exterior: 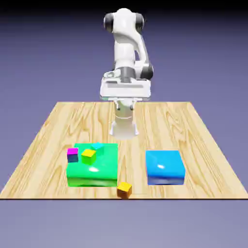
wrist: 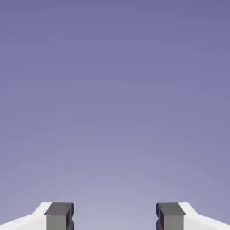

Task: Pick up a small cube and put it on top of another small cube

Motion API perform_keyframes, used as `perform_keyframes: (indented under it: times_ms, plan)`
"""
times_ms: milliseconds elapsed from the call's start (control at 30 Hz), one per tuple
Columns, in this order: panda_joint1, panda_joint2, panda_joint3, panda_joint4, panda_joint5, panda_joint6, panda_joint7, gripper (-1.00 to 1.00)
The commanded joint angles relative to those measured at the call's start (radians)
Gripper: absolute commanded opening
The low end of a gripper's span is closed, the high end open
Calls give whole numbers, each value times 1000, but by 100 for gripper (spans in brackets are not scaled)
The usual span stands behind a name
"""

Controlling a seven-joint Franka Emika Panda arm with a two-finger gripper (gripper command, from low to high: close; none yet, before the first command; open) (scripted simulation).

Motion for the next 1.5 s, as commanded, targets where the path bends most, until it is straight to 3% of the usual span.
perform_keyframes:
  times_ms: [0,1000,1167,1200,1333,1467]
  plan:
    - [-5,36,2,30,5,-33,11,0]
    - [-146,1123,76,936,140,-1015,335,0]
    - [-135,1206,81,872,148,-867,325,0]
    - [-135,1206,81,872,148,-867,325,-100]
    - [-145,1133,76,929,141,-998,334,-100]
    - [-143,993,-40,864,146,-1081,298,-100]
